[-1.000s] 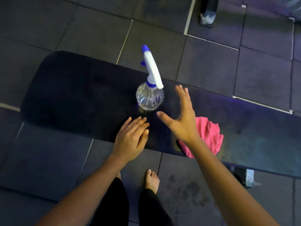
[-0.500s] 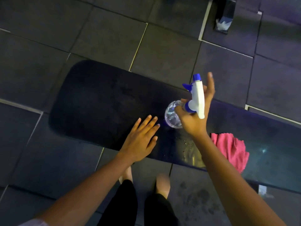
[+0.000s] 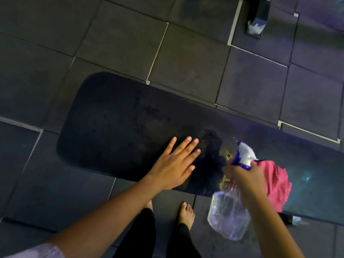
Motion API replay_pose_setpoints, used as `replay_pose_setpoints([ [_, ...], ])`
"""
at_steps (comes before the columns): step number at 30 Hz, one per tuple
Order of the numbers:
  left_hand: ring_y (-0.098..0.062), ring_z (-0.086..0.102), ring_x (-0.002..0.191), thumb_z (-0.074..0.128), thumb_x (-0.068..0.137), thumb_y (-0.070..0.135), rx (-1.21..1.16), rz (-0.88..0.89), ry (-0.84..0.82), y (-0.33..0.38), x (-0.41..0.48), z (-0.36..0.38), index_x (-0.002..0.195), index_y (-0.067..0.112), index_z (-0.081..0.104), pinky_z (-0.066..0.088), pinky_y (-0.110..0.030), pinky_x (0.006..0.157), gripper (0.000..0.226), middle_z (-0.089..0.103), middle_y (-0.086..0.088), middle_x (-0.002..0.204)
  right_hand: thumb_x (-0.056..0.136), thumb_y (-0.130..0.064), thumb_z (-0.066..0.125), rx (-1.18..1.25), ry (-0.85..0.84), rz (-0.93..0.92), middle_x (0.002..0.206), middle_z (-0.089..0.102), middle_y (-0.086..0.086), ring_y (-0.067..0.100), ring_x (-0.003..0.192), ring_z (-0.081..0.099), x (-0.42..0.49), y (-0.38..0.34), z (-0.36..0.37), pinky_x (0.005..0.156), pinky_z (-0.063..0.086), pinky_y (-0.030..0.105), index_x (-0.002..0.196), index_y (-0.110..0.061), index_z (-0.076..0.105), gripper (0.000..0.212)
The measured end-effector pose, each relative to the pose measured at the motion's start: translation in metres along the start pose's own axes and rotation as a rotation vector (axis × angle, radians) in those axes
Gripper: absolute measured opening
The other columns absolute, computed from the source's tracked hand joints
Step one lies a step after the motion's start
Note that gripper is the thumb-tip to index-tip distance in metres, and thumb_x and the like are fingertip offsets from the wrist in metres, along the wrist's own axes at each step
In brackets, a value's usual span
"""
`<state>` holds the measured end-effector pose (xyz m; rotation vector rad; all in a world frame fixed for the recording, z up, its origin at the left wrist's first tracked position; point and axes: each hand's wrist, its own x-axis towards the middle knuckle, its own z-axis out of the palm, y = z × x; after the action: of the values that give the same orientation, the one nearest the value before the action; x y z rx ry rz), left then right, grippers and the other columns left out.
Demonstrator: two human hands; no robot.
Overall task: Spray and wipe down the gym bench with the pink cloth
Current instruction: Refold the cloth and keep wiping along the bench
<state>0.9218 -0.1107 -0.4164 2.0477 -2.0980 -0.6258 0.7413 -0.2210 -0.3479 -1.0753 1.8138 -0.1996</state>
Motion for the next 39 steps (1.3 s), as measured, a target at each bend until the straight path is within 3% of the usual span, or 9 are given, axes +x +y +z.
replay_pose_setpoints([
  [5,-0.016,0.004,0.148,0.027,0.098,0.044,0.077,-0.025,0.004,-0.027,0.028,-0.009,0.148,0.034,0.023,0.004,-0.057,0.116,0.051,0.008,0.005,0.161,0.048,-0.018,0.06,-0.276,-0.04,-0.035,0.074,0.068,0.018,0.035,0.067,0.065,0.006,-0.019,0.034,0.07,0.059,0.051,0.089,-0.01,0.065,0.042],
  [11,-0.016,0.012,0.148,0.032,0.096,0.046,0.102,-0.458,0.151,-0.126,0.014,-0.046,0.148,0.04,0.022,0.007,-0.061,0.112,0.053,0.013,0.007,0.16,0.057,-0.006,0.072,-0.344,-0.289,-0.13,0.062,0.062,0.013,0.02,0.037,0.056,-0.009,-0.092,0.132,0.042,0.048,0.026,0.068,-0.004,0.065,0.013],
  [15,-0.017,0.006,0.148,0.028,0.097,0.05,0.076,-0.607,0.159,-0.18,-0.032,-0.059,0.148,0.041,0.014,0.008,-0.061,0.114,0.055,0.007,0.008,0.161,0.067,-0.026,0.075,-0.536,-0.413,-0.262,0.088,0.07,0.012,0.031,0.07,0.071,-0.039,-0.121,0.201,0.065,0.062,0.04,0.092,-0.005,0.067,0.034],
  [18,-0.019,0.003,0.148,0.029,0.098,0.047,0.056,-0.659,0.175,-0.193,-0.07,-0.06,0.15,0.038,0.011,0.007,-0.056,0.116,0.056,0.004,0.006,0.162,0.071,-0.031,0.078,-0.603,-0.531,-0.308,0.089,0.07,0.011,0.023,0.059,0.069,-0.066,-0.121,0.236,0.054,0.059,0.032,0.091,-0.005,0.063,0.036],
  [20,-0.021,0.004,0.149,0.032,0.098,0.043,0.027,-0.662,0.19,-0.19,-0.091,-0.056,0.151,0.033,0.013,0.008,-0.052,0.117,0.057,0.005,0.002,0.162,0.072,-0.038,0.077,-0.678,-0.522,-0.391,0.095,0.068,0.009,0.024,0.073,0.068,-0.084,-0.107,0.246,0.056,0.05,0.028,0.09,-0.009,0.06,0.038],
  [23,-0.025,0.007,0.148,0.04,0.097,0.039,-0.004,-0.676,0.204,-0.17,-0.113,-0.044,0.151,0.026,0.018,0.01,-0.052,0.117,0.06,0.008,-0.003,0.161,0.072,-0.048,0.076,-0.798,-0.532,-0.424,0.104,0.068,0.011,0.031,0.098,0.066,-0.104,-0.075,0.239,0.07,0.047,0.029,0.1,-0.009,0.063,0.05],
  [31,-0.032,0.002,0.148,0.032,0.096,0.047,0.0,-0.585,0.16,-0.086,-0.109,-0.012,0.151,0.012,0.016,0.008,-0.056,0.118,0.067,0.005,-0.013,0.16,0.071,-0.051,0.076,-0.72,-0.26,-0.27,0.076,0.066,0.008,0.029,0.078,0.064,-0.086,-0.012,0.14,0.064,0.04,0.028,0.082,-0.008,0.068,0.045],
  [36,-0.028,0.003,0.148,0.036,0.098,0.04,-0.063,-0.406,0.1,-0.041,-0.072,-0.005,0.151,0.015,0.022,0.01,-0.052,0.119,0.06,0.007,-0.009,0.161,0.07,-0.051,0.075,-0.752,-0.308,-0.26,0.062,0.061,0.004,0.023,0.061,0.059,-0.071,0.016,0.093,0.053,0.035,0.026,0.071,-0.01,0.065,0.042],
  [39,-0.024,0.003,0.149,0.038,0.099,0.035,-0.078,-0.317,0.074,-0.017,-0.045,-0.006,0.15,0.02,0.024,0.007,-0.05,0.12,0.055,0.008,-0.008,0.161,0.072,-0.048,0.074,-0.745,-0.332,-0.273,0.067,0.063,0.004,0.024,0.067,0.06,-0.061,0.028,0.066,0.059,0.037,0.026,0.075,-0.01,0.065,0.038],
])
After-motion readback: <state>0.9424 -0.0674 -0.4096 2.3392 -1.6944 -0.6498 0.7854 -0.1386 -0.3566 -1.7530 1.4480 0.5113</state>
